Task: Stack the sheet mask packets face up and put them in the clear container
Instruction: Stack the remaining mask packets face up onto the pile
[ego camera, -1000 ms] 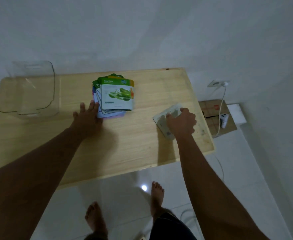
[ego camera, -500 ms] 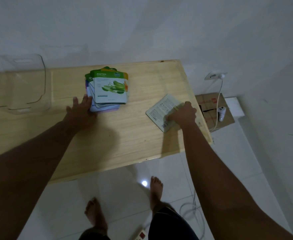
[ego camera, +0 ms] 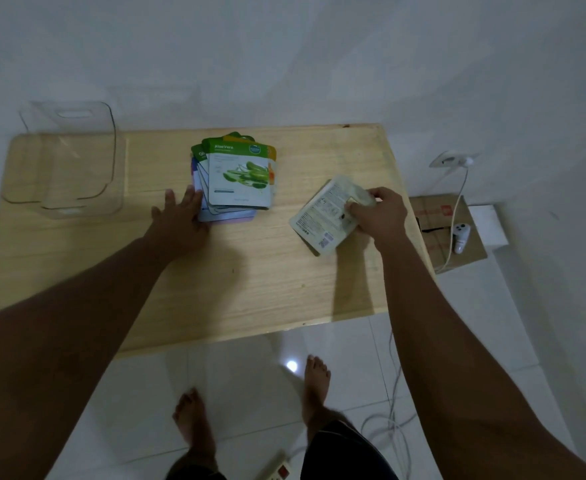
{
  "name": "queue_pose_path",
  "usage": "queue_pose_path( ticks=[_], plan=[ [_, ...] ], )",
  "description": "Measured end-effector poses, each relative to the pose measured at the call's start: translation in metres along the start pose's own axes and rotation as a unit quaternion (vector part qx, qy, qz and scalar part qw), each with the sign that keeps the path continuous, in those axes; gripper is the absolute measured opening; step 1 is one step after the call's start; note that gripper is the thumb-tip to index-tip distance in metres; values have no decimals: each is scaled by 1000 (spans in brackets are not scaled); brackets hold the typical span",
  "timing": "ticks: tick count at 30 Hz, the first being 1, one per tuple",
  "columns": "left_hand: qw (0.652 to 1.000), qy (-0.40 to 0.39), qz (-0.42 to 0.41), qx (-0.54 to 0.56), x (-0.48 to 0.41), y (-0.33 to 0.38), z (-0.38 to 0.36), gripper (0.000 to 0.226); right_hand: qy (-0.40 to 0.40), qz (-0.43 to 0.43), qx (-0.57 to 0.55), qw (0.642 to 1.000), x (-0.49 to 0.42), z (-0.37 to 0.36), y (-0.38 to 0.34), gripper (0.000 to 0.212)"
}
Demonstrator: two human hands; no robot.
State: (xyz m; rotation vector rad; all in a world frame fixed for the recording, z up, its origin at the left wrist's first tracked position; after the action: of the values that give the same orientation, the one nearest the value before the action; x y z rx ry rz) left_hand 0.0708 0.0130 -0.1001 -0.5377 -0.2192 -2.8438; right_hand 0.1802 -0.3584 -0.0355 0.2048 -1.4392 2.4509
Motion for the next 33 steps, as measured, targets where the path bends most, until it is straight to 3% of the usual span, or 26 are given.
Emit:
queue_pose_path(
  ticks=[5,9,15,19,21,24,26,30,33],
  plan=[
    [1000,-12,5,7,-1,-2,-2,75,-42,15,-83,996,-7,-37,-68,24],
    [1000,-20,12,14,-2,-2,-1,77,-74,47,-42,995,-14,-94,-118,9],
    [999,-30,3,15,-4,-2,-4,77,-141,114,52,982,-1,-198,-161,22],
    [1000,-15,-8,19,-3,-2,-5,76,-147,100,54,983,9,-241,-157,32],
    [999,-10,-10,31,-2,-2,-5,76,-149,94,57,983,12,-253,-154,50],
    [999,0,-14,40,1,0,-3,76,-174,82,44,980,17,-264,-149,79],
    [999,6,-15,47,2,0,-4,75,-201,87,9,976,28,-258,-153,77],
    [997,5,-1,79,6,0,3,77,-173,199,13,965,35,-212,-157,73],
    [971,101,72,202,16,-10,33,75,-131,182,23,974,21,-180,-136,80]
  ],
)
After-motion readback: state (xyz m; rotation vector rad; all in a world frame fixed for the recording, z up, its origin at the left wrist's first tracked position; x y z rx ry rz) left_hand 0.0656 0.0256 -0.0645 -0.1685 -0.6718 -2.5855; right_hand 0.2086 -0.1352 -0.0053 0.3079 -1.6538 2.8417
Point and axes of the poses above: each hand's wrist, its own x-axis away from the middle knuckle, its own z-axis out of the back of the hand, y = z × x, the point moved 8 cm from there along -x, towards the middle knuckle, and after that the axes turned 9 degrees about -x, right-handed, at the moved point
